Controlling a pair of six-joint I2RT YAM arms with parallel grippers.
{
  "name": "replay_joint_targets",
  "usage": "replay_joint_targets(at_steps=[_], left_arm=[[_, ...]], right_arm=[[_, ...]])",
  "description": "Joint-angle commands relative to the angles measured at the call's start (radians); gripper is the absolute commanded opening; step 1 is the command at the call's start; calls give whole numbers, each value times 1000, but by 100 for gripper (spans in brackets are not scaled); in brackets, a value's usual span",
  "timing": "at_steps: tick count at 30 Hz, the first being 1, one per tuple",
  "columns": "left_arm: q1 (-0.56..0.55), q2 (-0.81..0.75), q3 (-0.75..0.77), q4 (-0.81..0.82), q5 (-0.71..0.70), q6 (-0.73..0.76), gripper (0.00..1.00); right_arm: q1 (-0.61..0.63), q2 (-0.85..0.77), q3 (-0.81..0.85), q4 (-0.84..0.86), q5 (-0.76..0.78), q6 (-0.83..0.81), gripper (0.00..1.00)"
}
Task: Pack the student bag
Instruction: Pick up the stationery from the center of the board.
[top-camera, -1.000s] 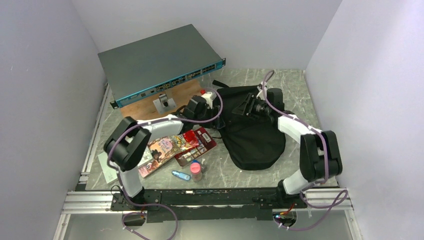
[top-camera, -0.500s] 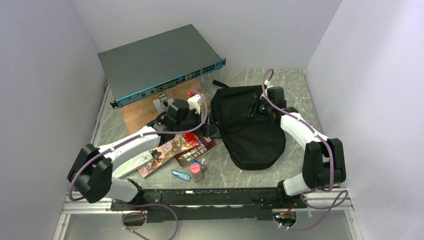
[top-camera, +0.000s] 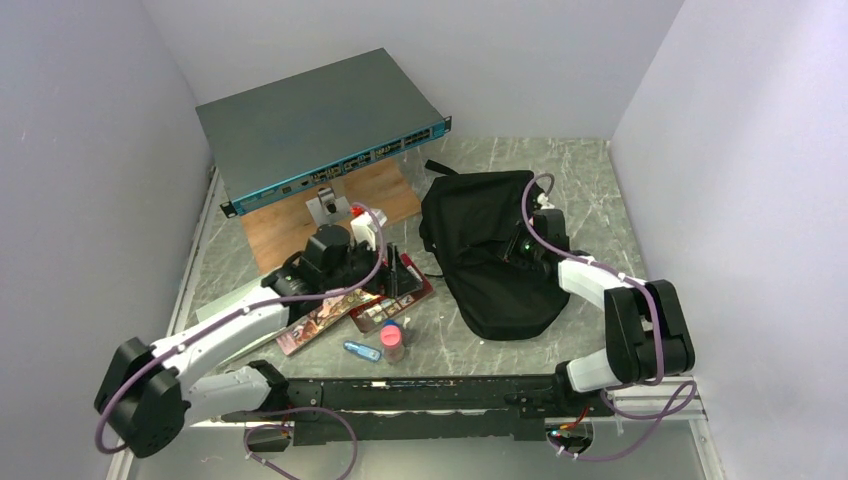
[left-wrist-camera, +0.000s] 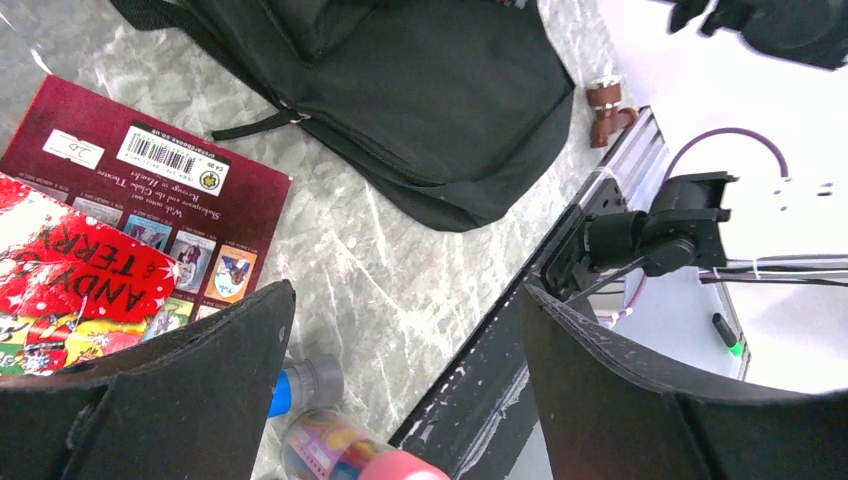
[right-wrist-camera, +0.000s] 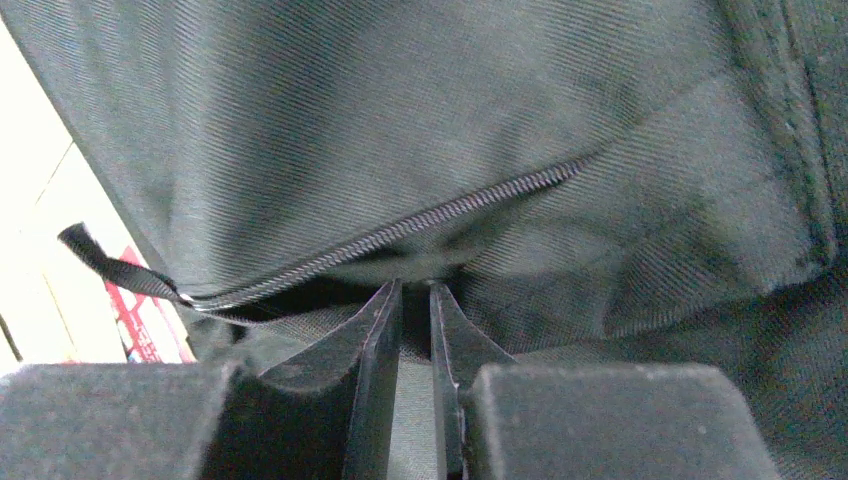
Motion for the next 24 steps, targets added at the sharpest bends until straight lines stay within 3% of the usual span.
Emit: replay_joint_targets(at_steps=[1, 5, 9, 14, 17, 20, 24], left_arm=[[-3, -126, -17, -44, -37, -10, 89], [-3, -190, 8, -166, -117, 41, 91], [-4, -248, 19, -279, -193, 69, 99], [-3, -337, -48, -302, -245, 61, 100], [-5, -375, -91, -289, -276, 49, 100], [-3, -413, -121, -293, -325, 27, 100], [-3, -459, -141, -297, -375, 20, 100]], right_arm=[[-3, -19, -59, 138, 75, 3, 19], [-2, 26, 19, 47, 83, -52, 20], [14, -70, 46, -46, 86, -104, 33], [106, -271, 56, -201, 147, -136, 52], [171, -387, 14, -200, 17, -133, 64], [295, -441, -28, -160, -124, -160, 76], [545, -453, 48, -244, -51, -152, 80]])
